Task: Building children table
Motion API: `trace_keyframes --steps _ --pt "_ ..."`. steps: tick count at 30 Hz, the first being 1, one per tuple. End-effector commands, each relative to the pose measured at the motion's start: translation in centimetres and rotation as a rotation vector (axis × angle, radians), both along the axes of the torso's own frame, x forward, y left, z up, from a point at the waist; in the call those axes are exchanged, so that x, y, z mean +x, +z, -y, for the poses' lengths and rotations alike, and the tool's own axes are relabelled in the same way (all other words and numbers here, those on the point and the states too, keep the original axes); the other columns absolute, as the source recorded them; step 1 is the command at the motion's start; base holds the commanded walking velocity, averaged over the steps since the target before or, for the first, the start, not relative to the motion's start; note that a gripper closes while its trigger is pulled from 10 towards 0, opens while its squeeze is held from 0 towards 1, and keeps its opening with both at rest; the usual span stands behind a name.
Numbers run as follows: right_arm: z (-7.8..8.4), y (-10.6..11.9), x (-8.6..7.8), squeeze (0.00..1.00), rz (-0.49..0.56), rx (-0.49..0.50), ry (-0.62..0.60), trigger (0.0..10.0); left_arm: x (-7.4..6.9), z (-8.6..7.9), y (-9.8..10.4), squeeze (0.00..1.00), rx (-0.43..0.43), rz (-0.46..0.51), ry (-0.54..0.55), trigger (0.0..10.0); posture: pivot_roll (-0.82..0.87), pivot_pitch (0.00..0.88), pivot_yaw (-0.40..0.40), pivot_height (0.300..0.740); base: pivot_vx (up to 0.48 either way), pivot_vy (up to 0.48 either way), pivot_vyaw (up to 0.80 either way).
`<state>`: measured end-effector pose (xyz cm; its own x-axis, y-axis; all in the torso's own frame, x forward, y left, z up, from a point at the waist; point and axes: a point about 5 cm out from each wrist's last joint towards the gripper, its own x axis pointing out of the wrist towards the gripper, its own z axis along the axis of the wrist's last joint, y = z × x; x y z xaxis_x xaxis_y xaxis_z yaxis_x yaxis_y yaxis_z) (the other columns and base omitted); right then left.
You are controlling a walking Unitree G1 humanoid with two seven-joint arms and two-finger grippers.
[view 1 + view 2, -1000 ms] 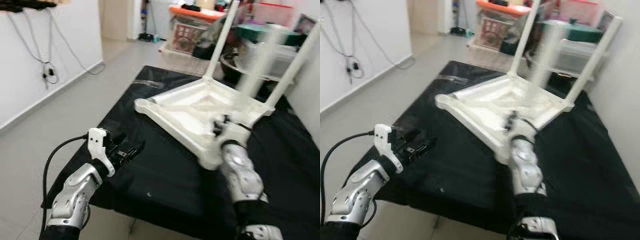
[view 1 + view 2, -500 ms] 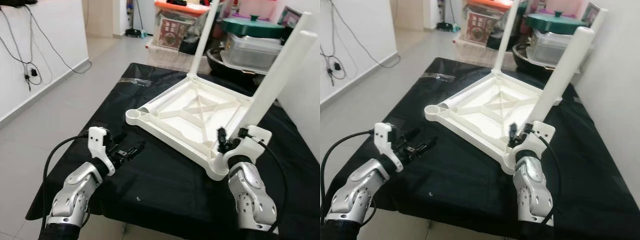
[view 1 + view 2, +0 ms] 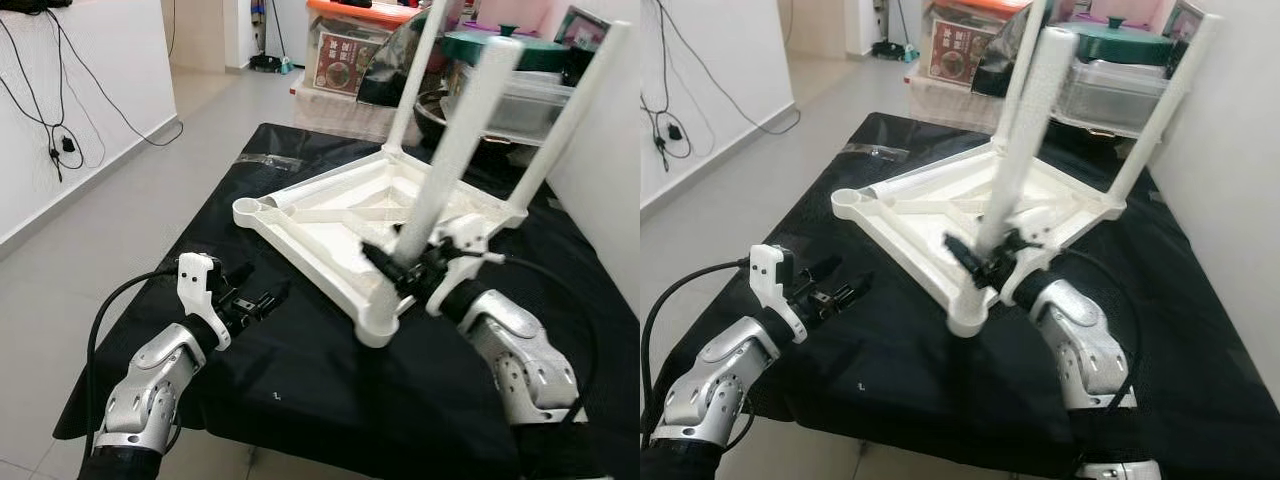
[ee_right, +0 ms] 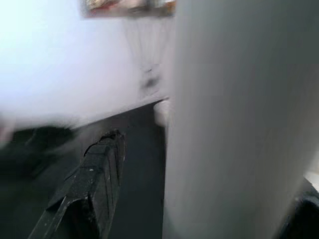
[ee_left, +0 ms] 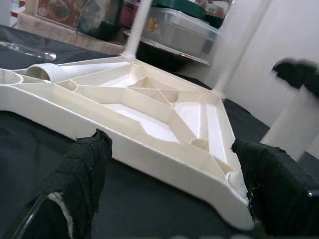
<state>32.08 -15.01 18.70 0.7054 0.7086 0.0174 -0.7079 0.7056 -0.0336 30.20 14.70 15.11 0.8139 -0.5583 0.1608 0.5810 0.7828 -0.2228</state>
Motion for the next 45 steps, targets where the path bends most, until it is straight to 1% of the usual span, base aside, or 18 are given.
trace_keyframes --steps 1,5,6,7,8,9,10,14,15,18,19,20,24,28,29,30,31,45 --pt "-1.3 -1.2 0.2 0.00 -0.032 -0.054 0.108 10.0 0.0 0.5 -0.3 0.00 0.000 -0.011 -0.012 10.0 0.06 0.000 -0.134 0.740 0.000 0.000 0.00" --pt "-1.9 -0.8 1.8 0.00 -0.029 -0.051 0.110 10.0 0.0 0.5 -0.4 0.00 0.003 -0.006 0.005 10.0 0.08 0.000 -0.157 0.740 0.000 0.000 0.00" --pt "-2.1 -0.7 2.5 0.00 -0.027 -0.041 0.094 8.2 -0.1 0.4 -0.4 0.00 -0.001 -0.006 0.012 10.0 0.09 0.000 -0.164 0.740 0.000 0.000 0.00" --pt "-2.1 -0.7 2.5 0.00 -0.027 -0.041 0.094 8.2 -0.1 0.4 -0.4 0.00 -0.001 -0.006 0.012 10.0 0.09 0.000 -0.164 0.740 0.000 0.000 0.00" --pt "-2.3 -0.6 3.0 0.00 -0.026 -0.031 0.085 4.6 -0.1 0.4 -0.4 0.00 -0.003 -0.006 0.017 10.0 0.09 0.000 -0.164 0.740 0.000 0.000 0.00" --pt "-2.3 -0.6 3.0 0.00 -0.026 -0.031 0.085 4.6 -0.1 0.4 -0.4 0.00 -0.003 -0.006 0.017 10.0 0.09 0.000 -0.164 0.740 0.000 0.000 0.00" --pt "-2.3 -0.5 3.1 0.00 -0.022 -0.012 0.079 0.0 -0.2 0.4 -0.4 0.00 -0.002 -0.004 0.019 10.0 0.09 0.000 -0.165 0.740 0.000 0.000 0.00" --pt "-1.4 -1.3 2.8 0.00 -0.036 0.013 0.012 0.0 -0.4 0.2 -0.4 0.00 -0.014 -0.007 0.017 10.0 0.08 0.000 -0.159 0.740 0.000 0.000 0.00" --pt "0.6 -2.5 3.8 0.00 -0.093 -0.021 -0.307 0.0 -0.4 0.4 -0.3 0.00 -0.009 -0.004 0.010 10.0 0.07 0.000 -0.158 0.740 0.000 0.000 0.00" --pt "1.1 -2.9 4.0 0.00 -0.106 -0.032 -0.387 0.0 -0.5 0.4 -0.3 0.00 -0.007 -0.003 0.009 10.0 0.07 0.000 -0.158 0.740 0.000 0.000 0.00" --pt "3.0 -3.5 4.3 0.00 -0.146 -0.025 -0.636 0.0 -0.4 0.4 -0.3 0.00 -0.010 -0.004 0.007 10.0 0.06 0.000 -0.156 0.740 0.000 0.000 0.00" --pt "3.0 -3.5 4.3 0.00 -0.146 -0.025 -0.636 0.0 -0.4 0.4 -0.3 0.00 -0.010 -0.004 0.007 10.0 0.06 0.000 -0.156 0.740 0.000 0.000 0.00" --pt "9.1 -7.0 0.7 0.00 -0.328 -0.030 -1.292 0.0 -0.5 0.6 -0.1 0.00 -0.015 -0.001 0.000 10.0 0.04 0.000 -0.140 0.740 0.000 0.000 0.00" --pt "8.9 -7.3 -1.1 0.00 -0.318 -0.032 -1.357 0.0 -0.5 0.6 -0.1 0.00 -0.014 -0.002 -0.004 10.0 0.02 0.000 -0.127 0.740 0.000 0.000 0.00" --pt "8.2 -7.1 -2.3 0.00 -0.289 -0.031 -1.361 2.5 -0.4 0.5 -0.1 0.00 -0.011 -0.001 -0.005 10.0 0.01 0.000 -0.120 0.740 0.000 0.000 0.00" --pt "8.2 -7.1 -2.3 0.00 -0.289 -0.031 -1.361 2.5 -0.4 0.5 -0.1 0.00 -0.011 -0.001 -0.005 10.0 0.01 0.000 -0.120 0.740 0.000 0.000 0.00" --pt "7.3 -6.8 -3.0 0.00 -0.280 -0.030 -1.320 10.0 -0.4 0.4 -0.1 0.00 -0.011 -0.002 -0.005 10.0 0.01 0.000 -0.118 0.740 0.000 0.000 0.00" --pt "7.6 -4.0 -0.3 0.00 -0.159 -0.018 -1.292 10.0 -0.2 0.3 -0.3 0.00 -0.005 -0.009 -0.001 10.0 0.03 0.000 -0.124 0.740 0.000 0.000 0.00"
